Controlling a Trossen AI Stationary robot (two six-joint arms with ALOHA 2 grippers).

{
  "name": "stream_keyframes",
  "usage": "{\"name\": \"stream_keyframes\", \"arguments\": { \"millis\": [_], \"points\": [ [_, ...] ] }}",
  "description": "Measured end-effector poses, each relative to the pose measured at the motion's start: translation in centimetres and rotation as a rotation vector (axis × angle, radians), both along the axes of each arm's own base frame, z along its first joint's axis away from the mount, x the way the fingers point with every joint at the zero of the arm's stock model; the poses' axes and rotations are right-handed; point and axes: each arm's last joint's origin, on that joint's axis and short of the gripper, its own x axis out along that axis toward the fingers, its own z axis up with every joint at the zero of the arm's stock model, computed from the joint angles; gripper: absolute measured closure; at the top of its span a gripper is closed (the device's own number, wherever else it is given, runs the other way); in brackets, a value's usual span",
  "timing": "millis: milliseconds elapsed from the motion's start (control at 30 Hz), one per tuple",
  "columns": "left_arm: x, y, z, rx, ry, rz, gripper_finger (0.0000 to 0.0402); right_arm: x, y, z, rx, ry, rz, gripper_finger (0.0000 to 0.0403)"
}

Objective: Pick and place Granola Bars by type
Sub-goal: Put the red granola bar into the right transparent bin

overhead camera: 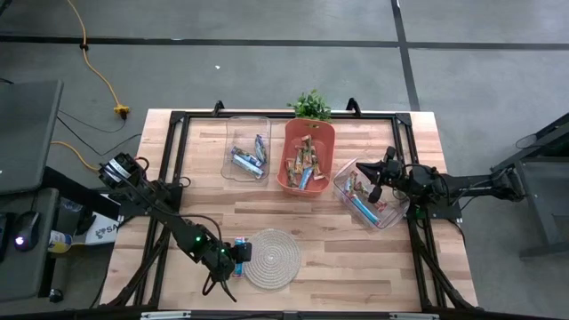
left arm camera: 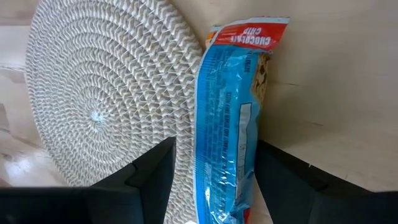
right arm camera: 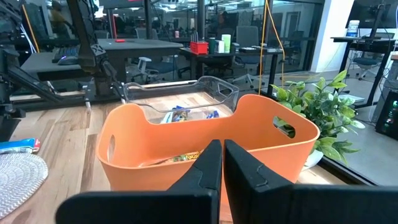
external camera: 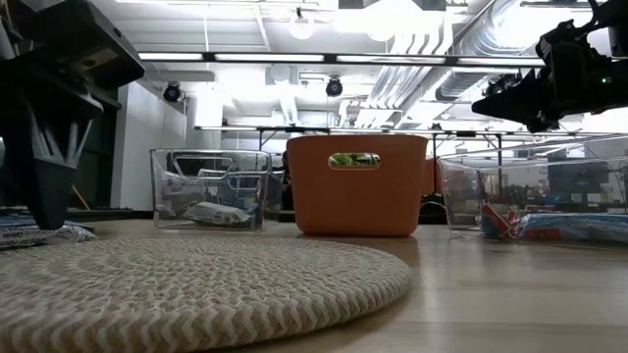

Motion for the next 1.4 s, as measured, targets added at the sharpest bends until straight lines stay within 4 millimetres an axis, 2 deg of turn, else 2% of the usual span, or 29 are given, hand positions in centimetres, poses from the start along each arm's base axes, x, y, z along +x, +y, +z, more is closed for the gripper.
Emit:
{"name": "stream_keyframes", "arguments": {
  "millis": [167,500,700,900,1133,1233,1400],
  "points": [
    [0.0,0.0,0.0,0.000,0.001,0.009,0.0208,0.0,0.0,0.0,0.000,0.001,0.000,0.0402],
    [-0.1,0.1,-0.2,-0.022,0.011,0.058,0.0310,0.0,0.0,0.0,0.000,0.001,0.000,0.0402],
    [0.2,0.1,0.2,0.015,-0.043,0.167,0.0331,0.0,0.0,0.0,0.000,0.000,0.000,0.0402],
    [1.8,-1.3,2.9,-0.036,-0.138,0.211,0.0332,0.0,0.0,0.0,0.000,0.000,0.000,0.0402],
    [4.1,-3.0,7.7,-0.202,-0.233,0.263,0.0333,0.0,0.0,0.0,0.000,0.001,0.000,0.0402],
    [5.6,-3.3,10.2,-0.373,-0.253,0.305,0.0333,0.0,0.0,0.0,0.000,0.001,0.000,0.0402],
    [8.4,-2.5,14.6,-0.706,-0.288,0.362,0.0333,0.0,0.0,0.0,0.000,0.001,0.000,0.0402]
  ]
}}
